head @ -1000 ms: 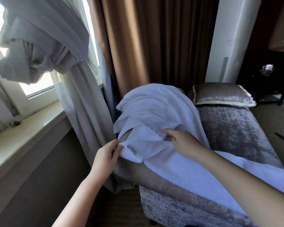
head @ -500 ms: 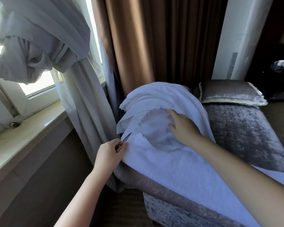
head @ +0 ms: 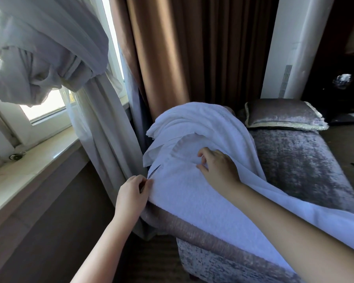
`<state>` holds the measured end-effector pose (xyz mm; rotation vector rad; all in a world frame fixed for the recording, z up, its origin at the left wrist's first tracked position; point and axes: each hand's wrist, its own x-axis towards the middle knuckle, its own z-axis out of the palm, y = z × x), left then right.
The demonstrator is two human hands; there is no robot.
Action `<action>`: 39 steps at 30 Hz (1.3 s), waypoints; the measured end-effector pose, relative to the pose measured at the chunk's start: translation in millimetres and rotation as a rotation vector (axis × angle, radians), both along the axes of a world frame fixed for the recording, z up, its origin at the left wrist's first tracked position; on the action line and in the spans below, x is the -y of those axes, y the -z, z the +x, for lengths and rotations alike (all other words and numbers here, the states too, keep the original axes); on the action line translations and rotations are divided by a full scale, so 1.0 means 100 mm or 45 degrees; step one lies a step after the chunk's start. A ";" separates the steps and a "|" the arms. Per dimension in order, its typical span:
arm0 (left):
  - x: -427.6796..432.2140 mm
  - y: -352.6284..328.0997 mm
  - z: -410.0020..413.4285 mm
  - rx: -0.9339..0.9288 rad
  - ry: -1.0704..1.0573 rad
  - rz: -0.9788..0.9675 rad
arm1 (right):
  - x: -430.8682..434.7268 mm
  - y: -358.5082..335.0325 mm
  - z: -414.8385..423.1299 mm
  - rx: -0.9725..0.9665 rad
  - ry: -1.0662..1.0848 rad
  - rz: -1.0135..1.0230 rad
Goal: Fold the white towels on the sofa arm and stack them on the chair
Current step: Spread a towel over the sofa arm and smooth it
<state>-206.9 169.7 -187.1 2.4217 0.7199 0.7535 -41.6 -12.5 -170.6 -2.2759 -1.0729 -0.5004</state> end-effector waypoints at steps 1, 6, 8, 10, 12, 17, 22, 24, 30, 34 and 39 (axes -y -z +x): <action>0.00 0.01 -0.01 -0.044 -0.017 0.051 | -0.01 0.00 0.01 -0.009 0.023 -0.047; 0.12 0.01 0.05 0.098 -0.002 0.511 | 0.33 0.04 -0.28 0.141 0.000 0.053; 0.34 -0.02 0.16 0.173 0.184 0.677 | 0.57 0.10 -0.43 0.205 0.007 0.042; 0.64 -0.01 0.30 0.182 0.442 0.737 | 0.82 0.17 -0.54 0.249 0.050 -0.037; 0.94 0.08 0.41 0.145 0.623 0.795 | 1.07 0.26 -0.59 0.244 0.127 -0.103; 1.22 0.42 0.46 0.032 0.679 0.772 | 1.56 0.54 -0.62 0.113 0.313 -0.360; 1.22 0.35 0.54 0.150 0.661 0.755 | 1.61 0.54 -0.63 0.105 0.269 -0.340; 1.14 0.21 0.70 0.185 0.636 0.810 | 1.63 0.43 -0.48 0.192 0.223 -0.210; 0.99 -0.13 1.55 0.140 0.533 1.074 | 1.42 0.12 0.48 0.202 0.298 -0.180; 0.82 -0.04 1.92 0.117 0.425 1.157 | 1.31 0.27 0.83 -0.001 0.297 -0.322; 0.77 0.05 1.99 0.159 0.220 1.122 | 1.33 0.44 0.97 -0.196 0.236 -0.462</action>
